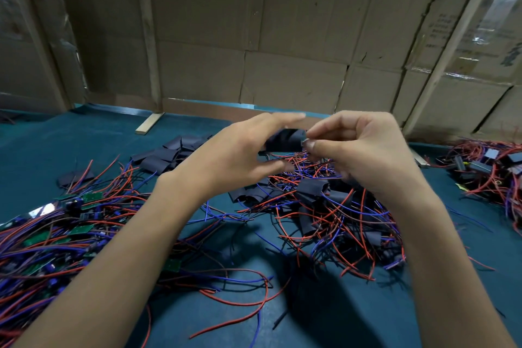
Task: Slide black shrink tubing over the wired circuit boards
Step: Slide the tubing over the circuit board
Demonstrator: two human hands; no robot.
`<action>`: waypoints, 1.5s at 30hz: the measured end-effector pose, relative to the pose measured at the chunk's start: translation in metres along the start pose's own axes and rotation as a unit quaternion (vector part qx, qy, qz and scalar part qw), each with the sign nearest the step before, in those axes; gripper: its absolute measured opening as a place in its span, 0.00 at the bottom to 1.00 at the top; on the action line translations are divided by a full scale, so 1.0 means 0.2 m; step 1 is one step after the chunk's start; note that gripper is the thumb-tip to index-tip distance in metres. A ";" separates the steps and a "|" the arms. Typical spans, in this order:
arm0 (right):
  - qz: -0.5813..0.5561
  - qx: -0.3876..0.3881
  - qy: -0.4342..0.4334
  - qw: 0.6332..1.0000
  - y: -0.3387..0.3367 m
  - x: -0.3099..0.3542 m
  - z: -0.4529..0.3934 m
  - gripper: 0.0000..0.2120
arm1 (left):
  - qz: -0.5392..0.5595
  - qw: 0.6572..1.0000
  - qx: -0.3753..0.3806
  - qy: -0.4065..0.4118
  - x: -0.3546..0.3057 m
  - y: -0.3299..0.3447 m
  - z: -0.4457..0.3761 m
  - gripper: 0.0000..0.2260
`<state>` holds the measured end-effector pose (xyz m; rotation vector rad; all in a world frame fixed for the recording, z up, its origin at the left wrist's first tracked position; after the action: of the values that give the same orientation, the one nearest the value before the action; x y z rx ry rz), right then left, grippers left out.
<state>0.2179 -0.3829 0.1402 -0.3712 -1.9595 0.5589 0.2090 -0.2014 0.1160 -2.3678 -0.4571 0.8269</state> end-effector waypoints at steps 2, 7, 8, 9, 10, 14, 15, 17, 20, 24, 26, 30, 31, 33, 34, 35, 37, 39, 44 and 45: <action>-0.001 -0.024 -0.003 1.000 -0.07 -0.02 0.00 0.06 | 0.009 0.999 -0.018 -0.047 0.05 -0.02 0.01 0.42; 0.077 -0.071 0.051 0.993 -0.30 -0.17 -0.02 0.08 | -0.022 0.972 -0.015 -0.234 0.30 0.00 0.09 0.49; 0.137 -0.063 0.073 0.986 -0.32 -0.21 -0.02 0.08 | -0.035 0.955 0.033 -0.294 0.37 0.04 0.13 0.48; 0.202 -0.055 0.087 0.974 -0.34 -0.25 -0.02 0.08 | -0.047 0.931 0.089 -0.351 0.43 0.08 0.17 0.45; 0.260 -0.061 0.089 0.960 -0.35 -0.26 -0.02 0.07 | -0.061 0.908 0.145 -0.388 0.48 0.13 0.22 0.42; 0.259 -0.112 -0.020 0.959 -0.32 -0.16 0.00 0.09 | -0.069 0.891 0.192 -0.405 0.55 0.16 0.27 0.27; 0.223 -0.095 -0.047 0.969 -0.29 -0.12 0.00 0.09 | -0.063 0.892 0.185 -0.407 0.56 0.15 0.27 0.26; 0.174 -0.040 -0.092 0.980 -0.19 -0.06 0.00 0.08 | -0.065 0.891 0.186 -0.408 0.56 0.13 0.27 0.26; 0.164 0.019 -0.124 0.978 -0.01 0.01 0.00 0.06 | -0.065 0.910 0.146 -0.382 0.51 0.06 0.24 0.27; 0.173 0.041 -0.118 0.977 0.18 0.01 0.00 0.17 | 0.099 0.947 -0.026 -0.303 0.30 -0.11 0.11 0.21; 0.168 0.053 -0.138 0.975 0.24 0.02 0.01 0.27 | 0.221 0.933 -0.051 -0.280 0.18 -0.16 0.07 0.18; 0.063 0.015 -0.158 0.985 0.24 0.05 0.00 0.20 | 0.349 0.891 -0.004 -0.290 0.07 -0.14 0.05 0.21; 0.053 0.008 -0.152 0.987 0.22 0.05 0.00 0.18 | 0.373 0.881 0.000 -0.291 0.06 -0.13 0.05 0.23; 0.046 0.000 -0.147 0.988 0.21 0.04 0.00 0.16 | 0.398 0.869 0.007 -0.294 0.06 -0.11 0.05 0.24; 0.045 -0.004 -0.144 0.988 0.20 0.03 0.00 0.15 | 0.401 0.866 0.012 -0.298 0.07 -0.11 0.06 0.24; 0.045 -0.009 -0.138 0.989 0.19 0.03 0.00 0.14 | 0.392 0.867 0.019 -0.308 0.09 -0.11 0.06 0.23; 0.047 -0.028 -0.120 0.991 0.17 0.01 -0.01 0.12 | 0.299 0.896 0.032 -0.328 0.15 -0.13 0.08 0.21; 0.045 -0.051 -0.105 0.992 0.13 0.00 -0.02 0.11 | 0.127 0.933 0.014 -0.338 0.27 -0.15 0.11 0.18; 0.027 -0.102 -0.095 0.990 0.04 0.00 -0.02 0.08 | -0.155 0.893 0.059 -0.419 0.60 -0.06 0.29 0.23; 0.028 -0.111 -0.092 0.989 0.03 0.00 -0.02 0.08 | -0.175 0.873 0.080 -0.448 0.65 -0.04 0.34 0.24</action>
<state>0.2209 -0.3773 0.1379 -0.5300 -2.2026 0.4231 0.2612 -0.1043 0.0200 -1.5446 -1.0888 1.6747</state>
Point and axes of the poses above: each hand's wrist, its own z-axis away from the middle knuckle, its own y-axis out of the palm, x = y × z, the point moved 5 cm from there along -z, towards the middle knuckle, and after that the axes turned 14 degrees about z, right-handed, at the moved point
